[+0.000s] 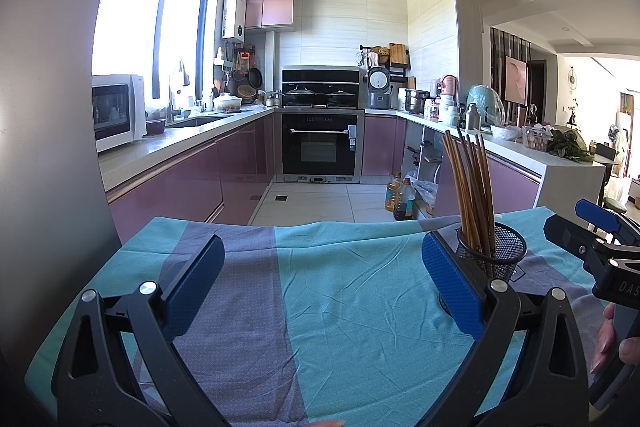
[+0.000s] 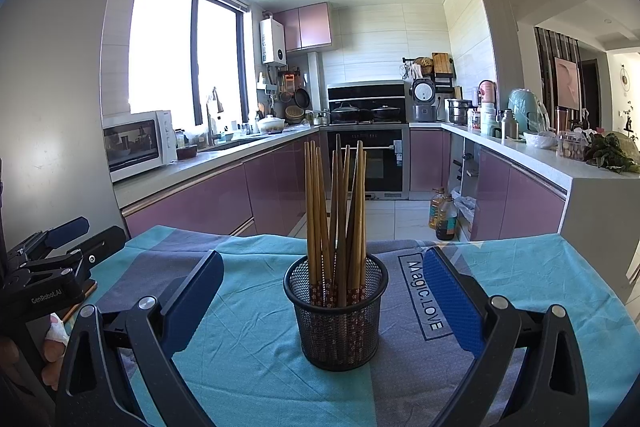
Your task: Organize utensils
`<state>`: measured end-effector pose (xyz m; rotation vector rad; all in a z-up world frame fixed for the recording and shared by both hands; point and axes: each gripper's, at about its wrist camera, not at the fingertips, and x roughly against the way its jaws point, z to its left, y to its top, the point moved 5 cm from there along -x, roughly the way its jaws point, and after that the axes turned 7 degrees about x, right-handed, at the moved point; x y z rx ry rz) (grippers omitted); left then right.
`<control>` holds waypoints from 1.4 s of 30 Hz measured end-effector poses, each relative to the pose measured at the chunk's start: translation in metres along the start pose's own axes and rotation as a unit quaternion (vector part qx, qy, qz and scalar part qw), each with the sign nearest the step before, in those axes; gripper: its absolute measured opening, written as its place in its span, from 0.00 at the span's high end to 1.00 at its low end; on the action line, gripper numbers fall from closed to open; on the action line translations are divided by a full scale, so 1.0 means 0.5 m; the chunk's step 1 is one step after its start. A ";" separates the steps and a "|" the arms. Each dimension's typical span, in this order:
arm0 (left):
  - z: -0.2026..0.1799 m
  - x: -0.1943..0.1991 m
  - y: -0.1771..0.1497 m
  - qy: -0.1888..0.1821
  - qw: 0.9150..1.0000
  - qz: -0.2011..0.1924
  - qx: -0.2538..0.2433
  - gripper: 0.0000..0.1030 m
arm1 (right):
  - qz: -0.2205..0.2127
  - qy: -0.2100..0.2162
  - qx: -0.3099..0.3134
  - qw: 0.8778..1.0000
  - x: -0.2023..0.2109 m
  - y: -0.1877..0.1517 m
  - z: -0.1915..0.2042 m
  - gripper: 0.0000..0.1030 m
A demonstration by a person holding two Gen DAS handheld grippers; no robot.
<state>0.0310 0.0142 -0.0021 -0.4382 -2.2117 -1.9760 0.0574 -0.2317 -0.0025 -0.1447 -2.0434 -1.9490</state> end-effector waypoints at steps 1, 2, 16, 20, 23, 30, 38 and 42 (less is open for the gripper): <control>0.000 0.000 0.001 0.000 1.000 0.000 0.000 0.06 | 0.000 0.001 -0.001 1.000 -0.001 0.001 0.000 0.06; 0.000 0.000 0.001 0.000 1.000 0.000 -0.001 0.06 | -0.001 0.000 -0.001 1.000 -0.001 0.001 0.001 0.06; 0.000 -0.001 -0.001 -0.001 1.000 0.001 0.000 0.06 | -0.001 -0.002 -0.004 1.000 -0.001 -0.003 0.003 0.06; 0.000 0.000 0.000 0.000 1.000 0.001 0.000 0.06 | 0.000 -0.002 -0.004 1.000 -0.002 -0.003 0.005 0.06; 0.000 0.000 0.001 0.000 1.000 0.000 -0.001 0.06 | 0.000 -0.002 -0.005 1.000 0.000 -0.003 0.007 0.06; 0.000 0.000 0.001 0.000 1.000 0.000 0.000 0.06 | 0.000 -0.002 -0.005 1.000 0.001 -0.004 0.006 0.06; 0.000 0.000 0.001 0.000 1.000 0.001 -0.001 0.06 | 0.001 -0.002 -0.006 1.000 0.000 -0.005 0.006 0.06; 0.000 0.000 0.001 0.000 1.000 0.001 0.000 0.06 | 0.000 -0.003 -0.007 1.000 0.000 -0.003 0.006 0.06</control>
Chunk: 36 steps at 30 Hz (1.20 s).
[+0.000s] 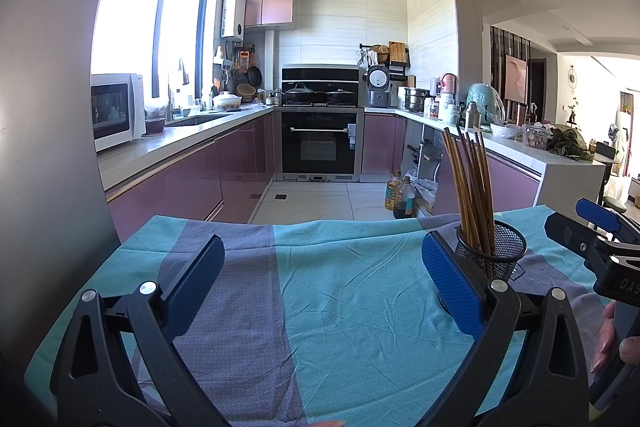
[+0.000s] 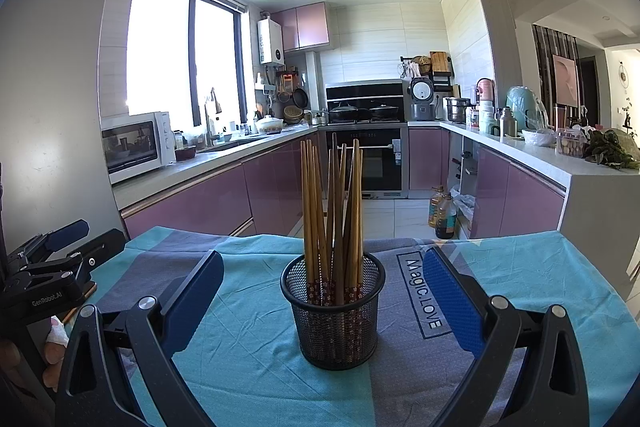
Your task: Organize utensils
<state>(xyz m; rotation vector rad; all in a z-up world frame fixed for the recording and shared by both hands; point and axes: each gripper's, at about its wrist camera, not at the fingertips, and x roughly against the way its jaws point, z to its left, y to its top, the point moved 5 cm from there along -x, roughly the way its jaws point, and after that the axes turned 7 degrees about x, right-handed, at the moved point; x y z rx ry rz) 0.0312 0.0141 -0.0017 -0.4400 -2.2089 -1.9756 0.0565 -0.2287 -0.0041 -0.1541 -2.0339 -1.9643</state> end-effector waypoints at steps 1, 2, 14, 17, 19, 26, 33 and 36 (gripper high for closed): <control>0.000 0.001 0.000 0.000 1.000 -0.001 0.000 0.06 | -0.001 0.000 0.000 1.000 0.000 0.000 0.000 0.06; 0.000 0.000 0.000 0.000 1.000 -0.001 0.000 0.06 | -0.001 0.000 0.000 1.000 0.000 0.001 0.000 0.06; 0.000 0.000 0.001 0.000 1.000 -0.001 0.000 0.06 | -0.001 -0.001 -0.001 1.000 0.000 0.001 -0.001 0.06; 0.000 0.000 0.001 0.000 1.000 -0.001 0.000 0.06 | -0.001 0.000 -0.002 1.000 0.000 0.001 0.000 0.06; 0.001 0.000 0.002 0.000 1.000 0.000 0.000 0.06 | -0.001 0.000 -0.002 1.000 0.000 0.001 -0.002 0.06; 0.001 -0.001 0.000 0.001 1.000 -0.001 0.000 0.06 | 0.000 0.000 -0.003 1.000 0.001 0.001 -0.002 0.06; 0.001 -0.002 -0.005 0.003 1.000 -0.001 -0.003 0.06 | 0.000 0.001 -0.003 1.000 0.001 0.001 -0.003 0.06; 0.001 -0.003 -0.006 0.005 1.000 -0.003 -0.006 0.06 | 0.000 0.000 -0.005 1.000 0.001 0.002 -0.004 0.06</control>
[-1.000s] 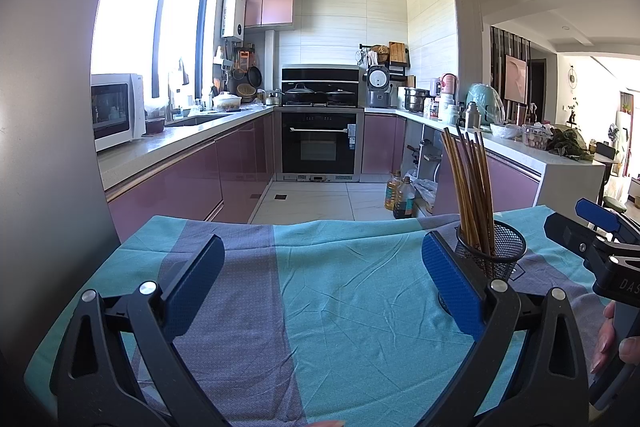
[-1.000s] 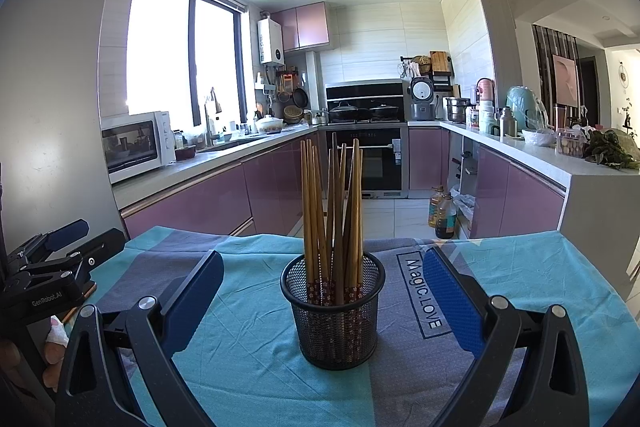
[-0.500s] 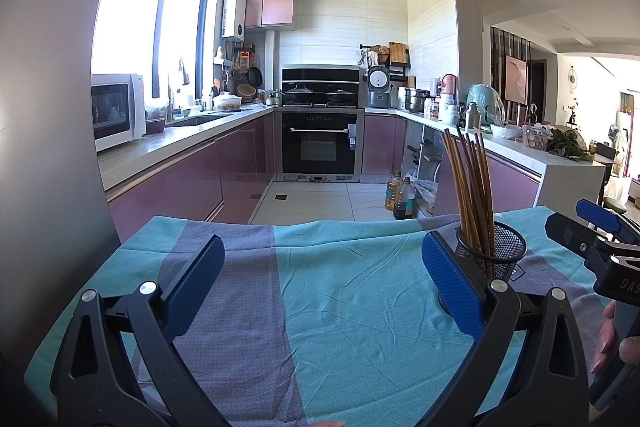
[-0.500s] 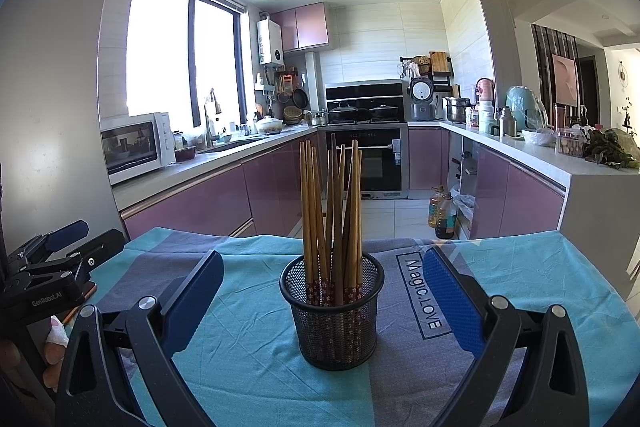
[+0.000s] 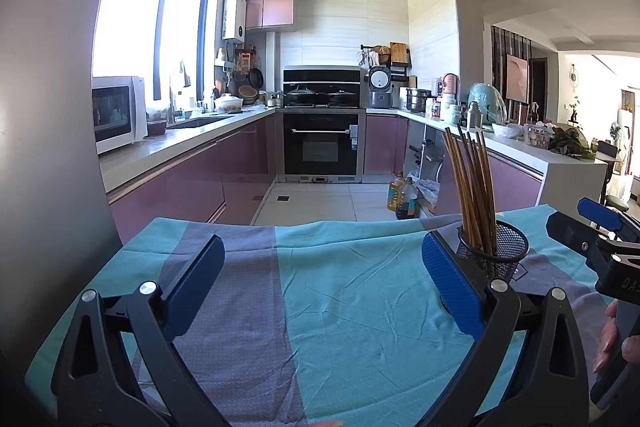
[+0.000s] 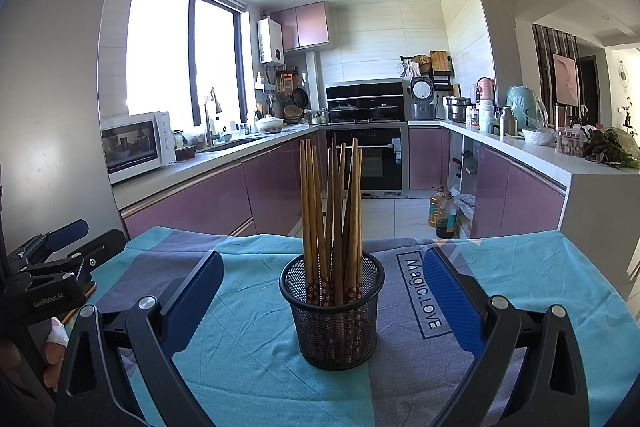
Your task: Organize utensils
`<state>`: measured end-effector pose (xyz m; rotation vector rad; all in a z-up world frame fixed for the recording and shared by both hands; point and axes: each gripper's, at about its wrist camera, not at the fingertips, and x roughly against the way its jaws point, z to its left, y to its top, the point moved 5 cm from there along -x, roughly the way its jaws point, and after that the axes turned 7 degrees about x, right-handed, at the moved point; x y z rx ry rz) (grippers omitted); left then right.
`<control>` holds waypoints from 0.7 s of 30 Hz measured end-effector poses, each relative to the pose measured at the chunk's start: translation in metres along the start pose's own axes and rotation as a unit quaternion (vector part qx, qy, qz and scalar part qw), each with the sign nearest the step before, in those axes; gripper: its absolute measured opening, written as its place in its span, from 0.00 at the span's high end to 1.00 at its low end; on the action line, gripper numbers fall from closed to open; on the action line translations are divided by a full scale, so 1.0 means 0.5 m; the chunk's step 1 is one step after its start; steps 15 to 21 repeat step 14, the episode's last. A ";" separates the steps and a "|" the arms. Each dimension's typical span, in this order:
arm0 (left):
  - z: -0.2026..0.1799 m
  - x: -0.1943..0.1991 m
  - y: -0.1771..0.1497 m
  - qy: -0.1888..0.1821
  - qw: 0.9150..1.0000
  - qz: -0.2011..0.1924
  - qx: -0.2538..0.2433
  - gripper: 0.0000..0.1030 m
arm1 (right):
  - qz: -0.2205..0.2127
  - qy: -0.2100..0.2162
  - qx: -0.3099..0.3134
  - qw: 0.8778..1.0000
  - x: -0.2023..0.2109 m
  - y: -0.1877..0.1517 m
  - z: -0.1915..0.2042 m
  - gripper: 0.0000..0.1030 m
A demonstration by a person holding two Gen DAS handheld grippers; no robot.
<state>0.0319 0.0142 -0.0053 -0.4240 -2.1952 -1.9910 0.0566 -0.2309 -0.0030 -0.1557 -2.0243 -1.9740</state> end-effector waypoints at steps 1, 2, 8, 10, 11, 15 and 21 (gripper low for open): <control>-0.003 0.001 -0.001 0.000 1.000 0.000 -0.002 0.06 | 0.000 0.000 0.000 1.000 0.000 -0.001 -0.002 0.06; -0.004 0.002 -0.002 -0.002 1.000 0.000 -0.003 0.06 | 0.001 0.000 0.000 1.000 0.000 -0.001 -0.002 0.06; -0.005 -0.010 -0.007 -0.008 1.000 0.017 -0.001 0.06 | 0.010 -0.008 0.004 1.000 -0.004 -0.013 -0.023 0.06; 0.004 -0.024 -0.016 -0.001 0.999 0.035 0.002 0.05 | 0.024 -0.018 0.002 1.000 -0.010 -0.024 -0.048 0.06; 0.010 -0.033 -0.018 0.003 0.999 0.042 0.003 0.06 | 0.038 -0.022 -0.002 0.999 -0.017 -0.033 -0.069 0.06; 0.036 -0.065 -0.034 0.009 0.997 0.080 0.014 0.06 | 0.105 -0.066 -0.004 0.992 -0.057 -0.077 -0.147 0.06; 0.036 -0.065 -0.034 0.009 0.997 0.080 0.014 0.06 | 0.105 -0.066 -0.004 0.992 -0.057 -0.077 -0.147 0.06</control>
